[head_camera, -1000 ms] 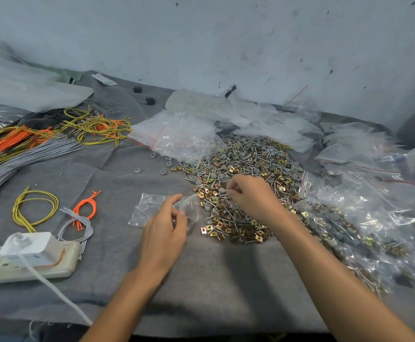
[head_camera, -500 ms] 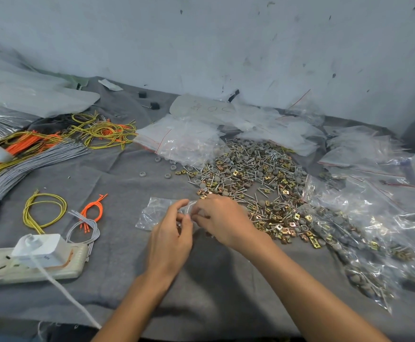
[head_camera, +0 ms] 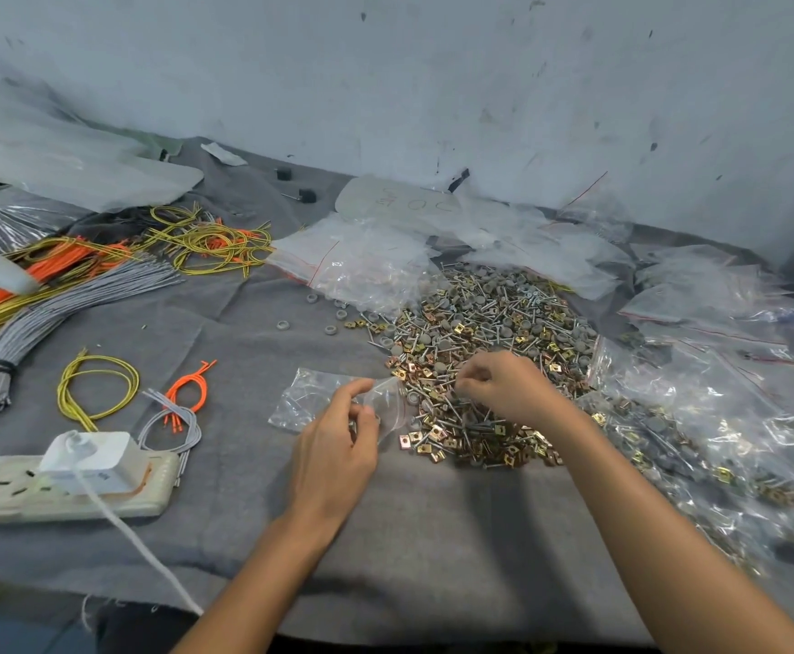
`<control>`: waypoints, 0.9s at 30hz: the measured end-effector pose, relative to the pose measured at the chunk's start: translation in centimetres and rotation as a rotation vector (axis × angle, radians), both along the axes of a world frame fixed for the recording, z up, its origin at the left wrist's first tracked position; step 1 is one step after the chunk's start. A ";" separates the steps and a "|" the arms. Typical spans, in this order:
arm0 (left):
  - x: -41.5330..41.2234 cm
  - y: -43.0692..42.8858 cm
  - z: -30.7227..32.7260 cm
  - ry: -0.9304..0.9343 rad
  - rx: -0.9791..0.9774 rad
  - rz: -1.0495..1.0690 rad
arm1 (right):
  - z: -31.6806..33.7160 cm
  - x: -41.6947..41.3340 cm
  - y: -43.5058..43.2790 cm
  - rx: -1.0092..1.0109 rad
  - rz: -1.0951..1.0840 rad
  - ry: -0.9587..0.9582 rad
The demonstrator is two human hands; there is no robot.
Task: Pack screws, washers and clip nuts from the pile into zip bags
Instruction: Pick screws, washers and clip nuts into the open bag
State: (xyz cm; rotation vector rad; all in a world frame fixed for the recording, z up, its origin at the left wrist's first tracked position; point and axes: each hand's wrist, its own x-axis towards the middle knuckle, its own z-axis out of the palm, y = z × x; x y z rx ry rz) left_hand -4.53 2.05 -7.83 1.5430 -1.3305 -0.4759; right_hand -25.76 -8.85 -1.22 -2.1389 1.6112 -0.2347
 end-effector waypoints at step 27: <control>0.1 0.1 0.1 -0.016 -0.014 0.012 | -1.3 7.9 5.4 -0.286 0.149 -0.033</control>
